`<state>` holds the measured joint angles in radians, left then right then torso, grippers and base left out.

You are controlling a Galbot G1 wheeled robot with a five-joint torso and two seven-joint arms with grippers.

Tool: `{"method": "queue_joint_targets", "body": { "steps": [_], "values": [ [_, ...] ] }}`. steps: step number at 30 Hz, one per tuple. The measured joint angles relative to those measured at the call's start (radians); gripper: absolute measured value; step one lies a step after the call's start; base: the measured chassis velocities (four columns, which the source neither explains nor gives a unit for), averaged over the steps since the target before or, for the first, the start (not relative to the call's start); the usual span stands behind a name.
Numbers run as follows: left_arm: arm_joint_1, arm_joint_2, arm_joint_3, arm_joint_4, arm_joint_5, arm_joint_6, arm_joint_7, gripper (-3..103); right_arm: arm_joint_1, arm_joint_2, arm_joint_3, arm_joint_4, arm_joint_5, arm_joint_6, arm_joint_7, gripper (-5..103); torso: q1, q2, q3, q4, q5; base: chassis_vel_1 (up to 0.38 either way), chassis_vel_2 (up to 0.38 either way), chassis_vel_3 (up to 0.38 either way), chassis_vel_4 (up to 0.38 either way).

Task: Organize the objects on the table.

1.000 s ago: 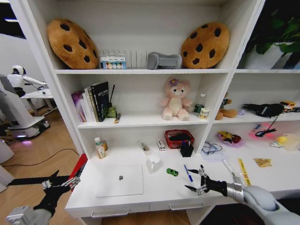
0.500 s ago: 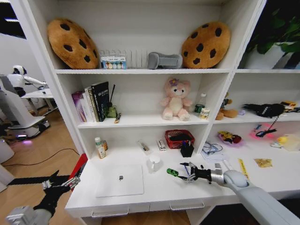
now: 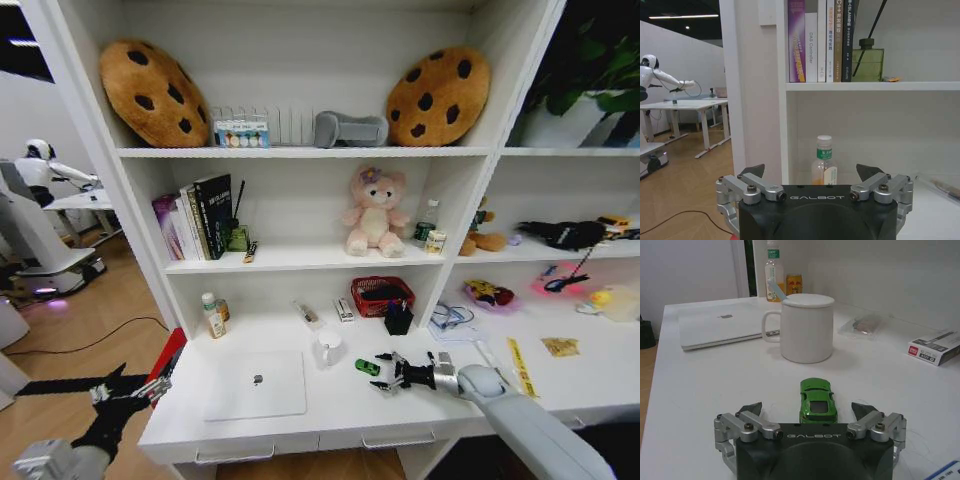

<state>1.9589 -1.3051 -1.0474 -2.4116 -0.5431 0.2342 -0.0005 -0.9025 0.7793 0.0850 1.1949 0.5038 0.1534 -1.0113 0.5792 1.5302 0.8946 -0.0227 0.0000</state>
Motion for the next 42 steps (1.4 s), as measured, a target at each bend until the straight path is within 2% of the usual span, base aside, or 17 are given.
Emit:
{"method": "queue_joint_targets", "body": {
  "steps": [5,11,13,16,20,26,28,29,31,34,36,37,39,42],
  "values": [
    [0.000,0.000,0.000,0.000,0.000,0.000,0.000,100,0.019,0.019,-0.024,-0.010,-0.005,0.001,0.014,99,0.000,0.000,0.000,0.0000,0.0000,0.000,0.000,0.000,0.000],
    [0.000,0.000,0.000,0.000,0.000,0.000,0.000,100,0.047,0.035,-0.037,-0.029,-0.014,0.005,0.041,90,0.000,0.000,0.000,0.0002,0.0001,0.000,0.000,0.000,0.000],
    [0.000,0.000,0.000,0.000,0.000,0.000,0.000,100,0.049,0.036,-0.038,-0.030,-0.014,0.005,0.043,90,0.000,0.000,0.000,0.0002,0.0001,0.000,0.000,0.000,0.000],
    [0.000,0.000,0.000,0.000,0.000,0.000,0.000,100,0.070,0.039,-0.052,-0.048,-0.015,0.005,0.053,96,0.000,0.000,0.000,0.0001,-0.0002,0.000,0.000,0.000,0.000],
    [0.000,0.000,0.000,0.000,0.000,0.000,0.000,100,0.120,0.049,-0.093,-0.099,-0.011,0.011,0.041,88,0.000,0.000,0.000,0.0001,-0.0004,0.000,0.000,0.000,0.000],
    [0.000,0.000,0.000,0.000,0.000,0.000,0.000,100,0.148,0.068,-0.126,-0.130,-0.010,0.025,0.025,83,0.000,0.000,0.000,-0.0001,-0.0006,0.000,0.000,0.000,0.000],
    [0.000,0.000,0.000,0.000,0.000,0.000,0.000,100,0.130,0.066,-0.123,-0.111,-0.014,0.025,0.020,73,0.000,0.000,0.000,0.0000,-0.0004,0.000,0.000,0.000,0.000],
    [0.000,0.000,0.000,0.000,0.000,0.000,0.000,100,0.130,0.066,-0.123,-0.111,-0.014,0.025,0.020,73,0.000,0.000,0.000,0.0000,-0.0004,0.000,0.000,0.000,0.000],
    [0.000,0.000,0.000,0.000,0.000,0.000,0.000,100,0.102,0.053,-0.115,-0.087,-0.014,0.023,0.016,62,0.000,0.000,0.000,0.0005,0.0000,0.000,0.000,0.000,0.000],
    [0.000,0.000,0.000,0.000,0.000,0.000,0.000,100,0.087,0.048,-0.106,-0.080,-0.014,0.023,0.015,57,0.000,0.001,-0.001,0.0008,0.0000,0.000,0.000,0.000,0.000],
    [0.000,0.000,0.000,0.000,0.000,0.000,0.000,100,0.061,0.041,-0.086,-0.066,-0.014,0.023,0.014,46,0.000,0.000,0.000,0.0009,0.0002,0.000,0.000,0.000,0.000],
    [0.000,0.000,0.000,0.000,0.000,0.000,0.000,100,0.061,0.041,-0.086,-0.066,-0.014,0.023,0.014,46,0.000,0.000,0.000,0.0009,0.0002,0.000,0.000,0.000,0.000],
    [0.000,0.000,0.000,0.000,0.000,0.000,0.000,100,0.044,0.029,-0.067,-0.056,-0.014,0.023,0.013,36,0.000,0.000,0.000,0.0005,0.0001,0.000,0.000,0.000,0.000],
    [0.000,0.000,0.000,0.000,0.000,0.000,0.000,100,0.031,0.019,-0.048,-0.050,-0.014,0.021,0.013,36,0.000,0.000,0.000,0.0003,0.0001,0.000,0.000,0.000,0.000]
  ]
}}
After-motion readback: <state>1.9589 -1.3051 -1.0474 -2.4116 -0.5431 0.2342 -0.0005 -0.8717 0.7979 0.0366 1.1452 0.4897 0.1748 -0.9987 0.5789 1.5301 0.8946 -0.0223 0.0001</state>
